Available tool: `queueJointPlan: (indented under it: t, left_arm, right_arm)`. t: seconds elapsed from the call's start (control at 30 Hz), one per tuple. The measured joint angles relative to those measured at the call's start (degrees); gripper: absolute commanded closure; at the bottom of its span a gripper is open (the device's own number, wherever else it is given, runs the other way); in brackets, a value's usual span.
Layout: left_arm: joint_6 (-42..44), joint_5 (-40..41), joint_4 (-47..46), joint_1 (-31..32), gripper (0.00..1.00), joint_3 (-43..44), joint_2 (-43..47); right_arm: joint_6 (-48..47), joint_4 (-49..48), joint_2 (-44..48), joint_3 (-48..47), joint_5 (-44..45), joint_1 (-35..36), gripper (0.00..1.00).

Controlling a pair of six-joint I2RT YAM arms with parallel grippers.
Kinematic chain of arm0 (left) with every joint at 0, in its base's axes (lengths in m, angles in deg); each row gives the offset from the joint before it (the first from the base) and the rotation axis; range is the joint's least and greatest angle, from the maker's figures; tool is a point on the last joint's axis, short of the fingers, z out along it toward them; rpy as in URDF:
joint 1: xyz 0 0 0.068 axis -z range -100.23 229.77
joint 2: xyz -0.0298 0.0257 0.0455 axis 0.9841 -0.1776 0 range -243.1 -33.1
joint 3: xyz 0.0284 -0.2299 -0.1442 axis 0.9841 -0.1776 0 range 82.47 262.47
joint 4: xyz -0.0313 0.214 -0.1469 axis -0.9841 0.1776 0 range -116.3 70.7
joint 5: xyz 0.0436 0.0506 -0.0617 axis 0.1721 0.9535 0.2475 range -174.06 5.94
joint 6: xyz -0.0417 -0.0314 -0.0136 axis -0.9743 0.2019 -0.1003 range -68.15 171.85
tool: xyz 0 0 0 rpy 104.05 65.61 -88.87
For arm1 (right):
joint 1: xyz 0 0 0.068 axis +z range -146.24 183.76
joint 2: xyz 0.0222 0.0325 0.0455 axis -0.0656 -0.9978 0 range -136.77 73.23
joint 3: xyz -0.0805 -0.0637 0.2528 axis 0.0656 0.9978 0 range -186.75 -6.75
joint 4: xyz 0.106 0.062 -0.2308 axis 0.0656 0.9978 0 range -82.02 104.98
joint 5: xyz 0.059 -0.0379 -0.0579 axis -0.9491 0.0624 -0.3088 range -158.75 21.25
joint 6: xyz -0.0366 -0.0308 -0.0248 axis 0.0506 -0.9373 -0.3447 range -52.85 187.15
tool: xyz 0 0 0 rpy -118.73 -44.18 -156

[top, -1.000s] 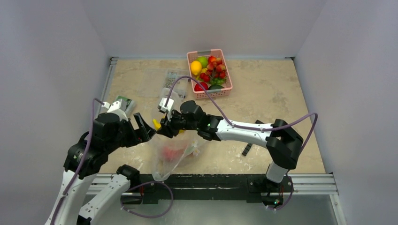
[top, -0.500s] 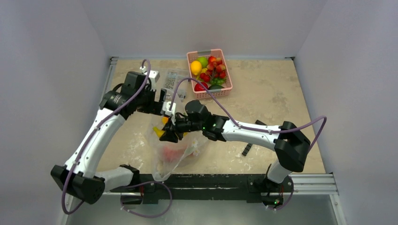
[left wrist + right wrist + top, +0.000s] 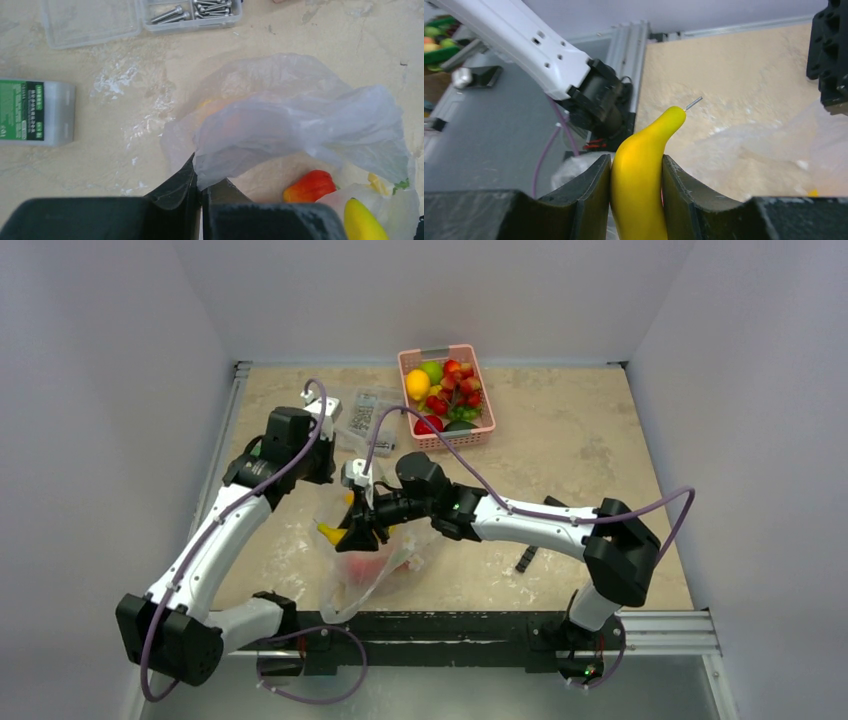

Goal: Take the fake fruits out of the plastic bag
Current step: Adjust the plastic bag at the center of the board, then place the fake fruit in the bin.

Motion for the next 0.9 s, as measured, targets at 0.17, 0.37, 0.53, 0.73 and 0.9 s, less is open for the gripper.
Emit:
queueJointPlan:
  t: [0.17, 0.37, 0.53, 0.73, 0.9]
  left_arm:
    - [-0.4, 5.6, -4.2, 0.0, 1.00, -4.9, 9.3]
    - [-1.2, 16.8, -7.5, 0.0, 1.00, -6.3, 15.6]
    - [-1.9, 23.6, -7.6, 0.5, 1.00, -6.3, 15.5]
    - [-1.9, 27.1, -7.4, 1.7, 1.00, -6.3, 15.3]
    - [-1.9, 29.0, -7.2, 2.8, 1.00, -6.3, 15.3]
  right_arm:
    - [7.3, -7.5, -1.4, -0.6, -6.9, 0.0, 1.00]
    - [13.9, -14.1, -2.4, -2.8, -12.1, 0.0, 1.00]
    - [15.4, -14.4, 0.9, -2.9, -12.7, -0.2, 1.00]
    - [14.2, -10.6, 12.3, -1.6, -2.3, -2.3, 1.00]
    - [14.2, -9.7, 19.8, 1.1, 11.2, -9.4, 1.00]
